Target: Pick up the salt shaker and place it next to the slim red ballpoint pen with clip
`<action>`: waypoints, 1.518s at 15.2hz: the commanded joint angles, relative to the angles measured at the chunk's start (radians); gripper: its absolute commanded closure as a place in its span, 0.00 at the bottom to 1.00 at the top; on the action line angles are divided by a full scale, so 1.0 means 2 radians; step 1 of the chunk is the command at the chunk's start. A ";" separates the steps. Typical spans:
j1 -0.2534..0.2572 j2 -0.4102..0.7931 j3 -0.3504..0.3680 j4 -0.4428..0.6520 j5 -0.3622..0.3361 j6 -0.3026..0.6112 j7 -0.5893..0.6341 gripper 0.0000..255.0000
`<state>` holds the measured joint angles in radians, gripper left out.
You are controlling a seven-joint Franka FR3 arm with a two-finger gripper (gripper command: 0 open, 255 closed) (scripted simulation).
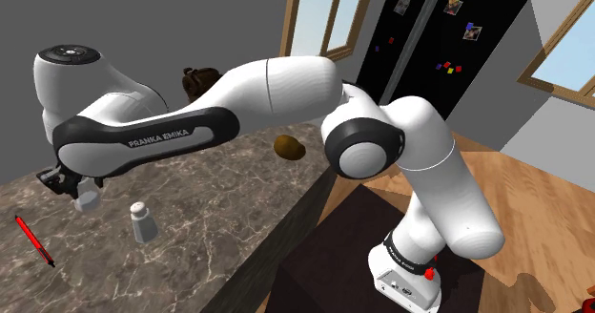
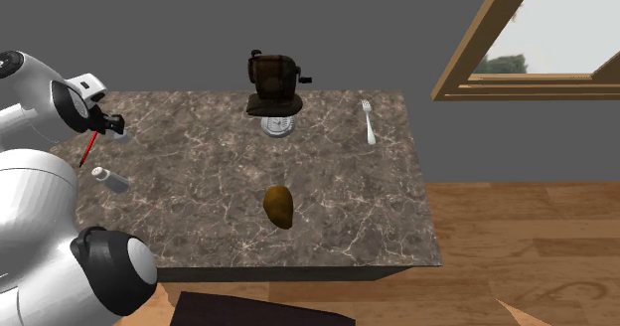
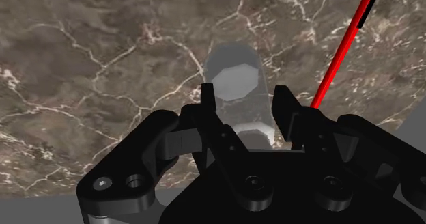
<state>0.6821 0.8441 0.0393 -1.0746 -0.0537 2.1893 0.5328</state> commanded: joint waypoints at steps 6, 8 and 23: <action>0.000 0.002 0.000 0.000 0.000 0.002 0.000 1.00; 0.000 0.002 0.000 0.000 0.000 0.002 0.000 0.00; -0.001 -0.047 0.001 -0.023 0.001 -0.024 0.000 0.00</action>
<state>0.6812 0.7510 0.0416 -1.1190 -0.0518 2.1418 0.5330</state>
